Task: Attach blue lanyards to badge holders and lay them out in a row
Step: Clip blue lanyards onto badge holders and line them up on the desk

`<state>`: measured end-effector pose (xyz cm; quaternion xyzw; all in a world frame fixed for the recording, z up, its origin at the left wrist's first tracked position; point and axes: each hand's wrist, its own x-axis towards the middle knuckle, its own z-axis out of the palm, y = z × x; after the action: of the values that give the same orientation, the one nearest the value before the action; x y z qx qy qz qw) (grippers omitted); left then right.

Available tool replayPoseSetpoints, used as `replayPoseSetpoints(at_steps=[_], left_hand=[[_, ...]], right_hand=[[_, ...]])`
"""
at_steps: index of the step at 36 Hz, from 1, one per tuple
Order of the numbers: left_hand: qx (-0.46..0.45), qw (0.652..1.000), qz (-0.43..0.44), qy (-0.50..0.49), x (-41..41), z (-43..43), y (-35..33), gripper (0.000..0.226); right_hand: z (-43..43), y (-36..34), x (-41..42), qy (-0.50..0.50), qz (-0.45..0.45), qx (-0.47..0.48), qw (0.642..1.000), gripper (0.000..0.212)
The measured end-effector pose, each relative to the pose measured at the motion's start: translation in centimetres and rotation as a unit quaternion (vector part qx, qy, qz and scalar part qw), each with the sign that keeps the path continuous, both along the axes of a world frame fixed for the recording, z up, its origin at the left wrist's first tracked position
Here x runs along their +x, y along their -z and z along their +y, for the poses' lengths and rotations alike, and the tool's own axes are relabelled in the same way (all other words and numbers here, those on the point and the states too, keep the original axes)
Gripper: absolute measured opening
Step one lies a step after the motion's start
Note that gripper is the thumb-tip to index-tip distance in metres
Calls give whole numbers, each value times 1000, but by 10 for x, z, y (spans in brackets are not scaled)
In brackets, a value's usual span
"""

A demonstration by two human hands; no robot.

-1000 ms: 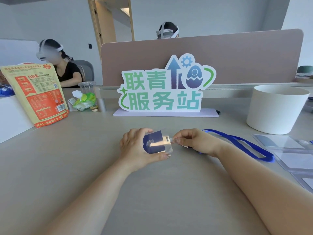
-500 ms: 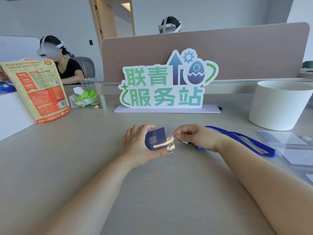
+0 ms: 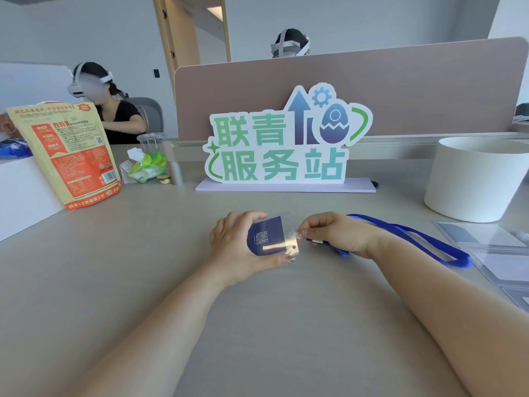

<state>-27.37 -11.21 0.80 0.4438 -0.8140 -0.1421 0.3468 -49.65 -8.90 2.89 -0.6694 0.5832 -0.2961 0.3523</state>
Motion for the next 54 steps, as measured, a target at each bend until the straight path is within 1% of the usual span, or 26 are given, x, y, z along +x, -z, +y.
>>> replayPoseSetpoints(at_steps=[7,13,15,17,19,21,24,26,28,31,35,39,45,50,54], left_hand=[[4,1000,-3,4,0,-2,1,92],[-1,1000,-15,3,0,-2,1,91],[2,1000,-29,-9,0,-2,0,92],[-2,997,-66,-38,1,-2,-1,95],[-18,987,-139,-75,4,-3,-3,99],[-9,975,-204,-91,7,-3,-3,98],[33,964,-250,-83,10,-3,-1,84],[34,962,-262,-68,9,-3,1,69],[31,965,-256,-45,8,-4,2,51],[40,971,-234,-15,7,-6,5,43],[62,968,-241,-12,7,-9,6,43],[70,959,-275,-18,5,-6,7,43],[110,949,-296,-30,2,2,1,45],[108,938,-327,-41,-4,6,0,48],[86,939,-330,-49,-11,10,-2,48]], right_hand=[[0,0,-3,-17,-14,-7,1000,21],[3,-1,-1,-29,-30,-8,999,17],[4,-3,0,-30,-33,-15,999,18],[4,-4,2,-30,-29,-18,999,20],[4,-2,6,-18,7,-10,1000,21],[3,2,11,-16,70,-13,997,20],[-1,11,17,-10,204,-91,975,18],[-4,16,17,12,246,-138,959,16],[-6,21,13,26,244,-166,955,14],[-6,25,7,37,238,-195,951,12],[-3,23,7,28,214,-194,957,18],[-4,24,9,30,214,-205,955,11],[-7,25,20,48,194,-198,960,12],[-4,25,21,52,184,-197,962,18],[0,26,21,54,197,-205,957,19]])
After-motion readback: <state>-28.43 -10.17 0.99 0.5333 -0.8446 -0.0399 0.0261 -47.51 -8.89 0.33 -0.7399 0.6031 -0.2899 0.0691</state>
